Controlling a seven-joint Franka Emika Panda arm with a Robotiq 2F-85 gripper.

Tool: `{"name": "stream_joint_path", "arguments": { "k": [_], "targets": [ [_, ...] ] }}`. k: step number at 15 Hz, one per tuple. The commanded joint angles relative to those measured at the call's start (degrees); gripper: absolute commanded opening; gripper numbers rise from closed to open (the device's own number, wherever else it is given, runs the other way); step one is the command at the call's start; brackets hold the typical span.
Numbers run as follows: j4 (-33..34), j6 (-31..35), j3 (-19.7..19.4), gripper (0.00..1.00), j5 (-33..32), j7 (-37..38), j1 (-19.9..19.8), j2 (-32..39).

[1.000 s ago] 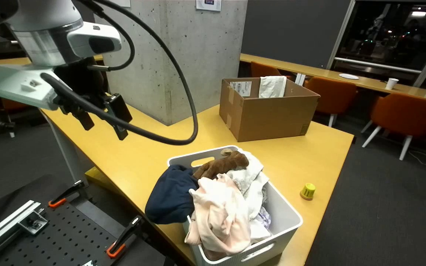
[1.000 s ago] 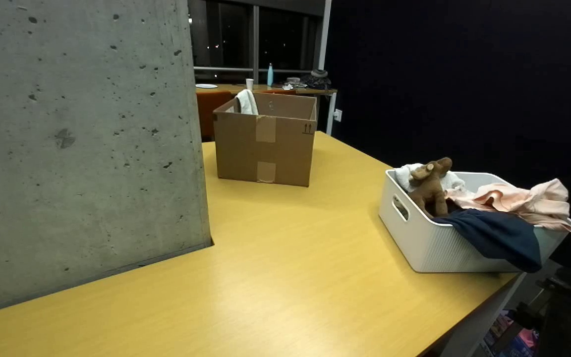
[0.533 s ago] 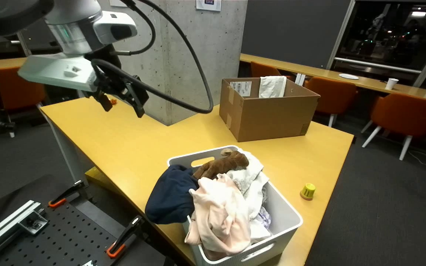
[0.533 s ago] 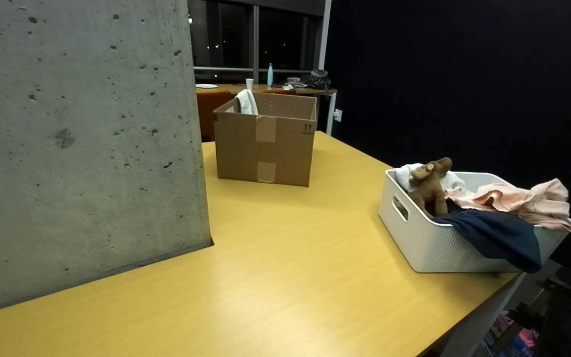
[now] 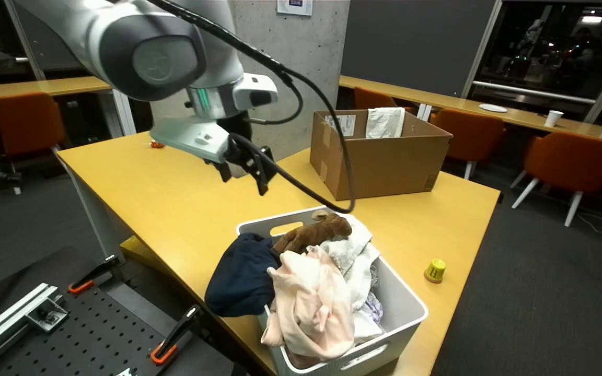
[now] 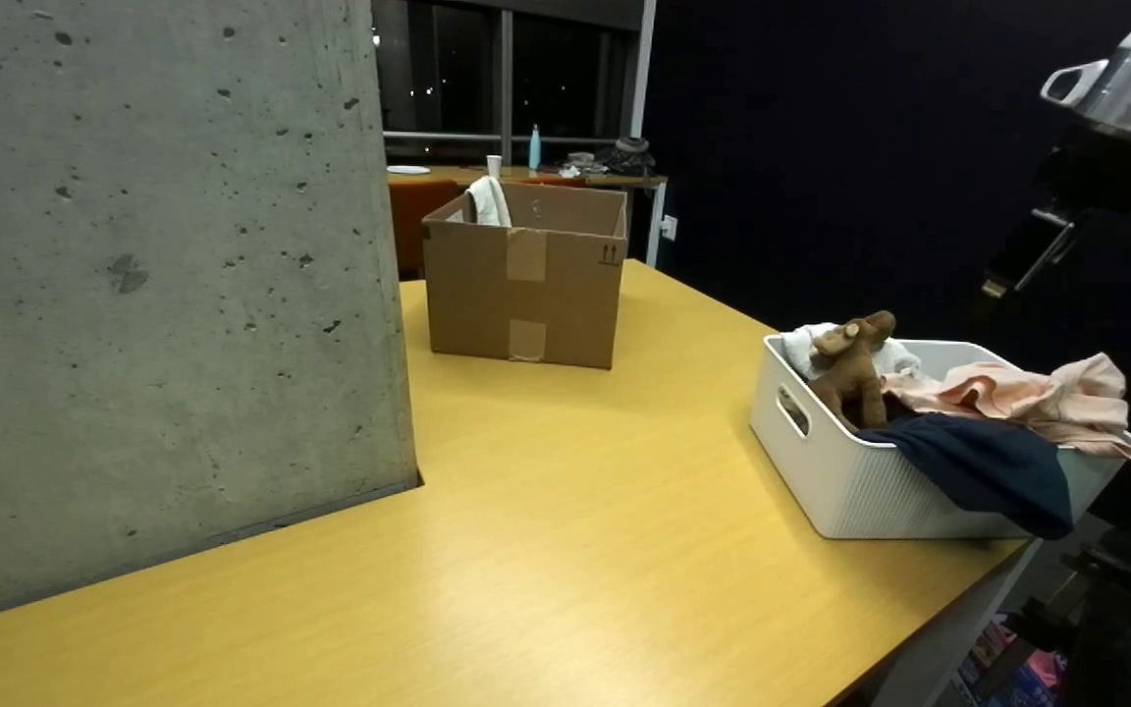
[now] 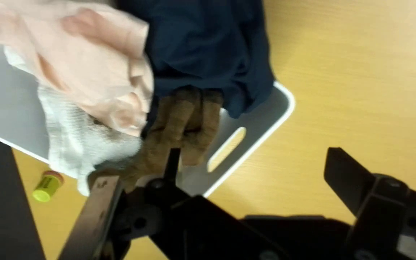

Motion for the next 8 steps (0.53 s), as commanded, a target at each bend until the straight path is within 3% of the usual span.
{"name": "stream_joint_path", "arguments": {
  "k": [1, 8],
  "targets": [
    [11.94, -0.38, -0.62, 1.00, -4.64, 6.42, -5.45, 12.75],
    [28.88, -0.49, 0.99, 1.00, -3.26, 8.39, -8.40, 29.39]
  ]
}}
